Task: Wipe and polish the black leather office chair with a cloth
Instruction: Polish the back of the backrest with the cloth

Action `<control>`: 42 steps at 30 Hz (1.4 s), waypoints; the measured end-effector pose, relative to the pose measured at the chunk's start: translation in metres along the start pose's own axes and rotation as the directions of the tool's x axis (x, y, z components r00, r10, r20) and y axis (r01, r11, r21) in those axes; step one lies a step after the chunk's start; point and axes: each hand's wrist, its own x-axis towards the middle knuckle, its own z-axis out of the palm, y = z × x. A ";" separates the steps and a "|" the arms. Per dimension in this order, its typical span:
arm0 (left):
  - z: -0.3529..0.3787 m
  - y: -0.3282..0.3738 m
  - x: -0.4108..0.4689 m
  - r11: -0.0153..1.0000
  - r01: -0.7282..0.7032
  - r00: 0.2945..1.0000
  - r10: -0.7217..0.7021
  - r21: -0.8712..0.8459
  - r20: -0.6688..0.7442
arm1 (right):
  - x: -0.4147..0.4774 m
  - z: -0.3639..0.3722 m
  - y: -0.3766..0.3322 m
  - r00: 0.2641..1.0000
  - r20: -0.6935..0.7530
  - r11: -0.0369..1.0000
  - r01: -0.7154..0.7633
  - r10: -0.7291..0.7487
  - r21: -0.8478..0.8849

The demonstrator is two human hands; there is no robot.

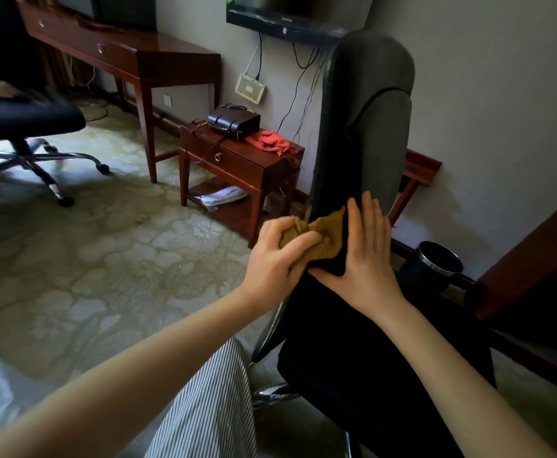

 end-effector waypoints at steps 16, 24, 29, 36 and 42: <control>0.003 0.046 -0.096 0.247 0.790 0.338 -0.939 -0.561 0.062 | 0.020 0.002 0.012 0.726 0.169 0.582 0.649 -0.667 -0.489; 0.035 0.064 -0.042 0.492 0.753 0.506 -0.857 -0.437 -0.094 | 0.020 0.016 0.022 0.703 0.065 0.604 0.651 -0.708 -0.460; 0.055 0.059 -0.074 0.564 0.793 0.559 -0.824 -0.232 -0.094 | 0.027 0.025 0.024 0.687 0.043 0.598 0.660 -0.725 -0.454; 0.068 0.034 -0.120 0.232 0.966 0.239 -0.970 -0.115 0.052 | 0.035 0.034 0.026 0.697 0.038 0.617 0.658 -0.716 -0.430; 0.061 0.038 -0.092 0.342 0.917 0.357 -0.933 -0.204 0.044 | 0.039 0.039 0.028 0.717 0.044 0.632 0.640 -0.696 -0.438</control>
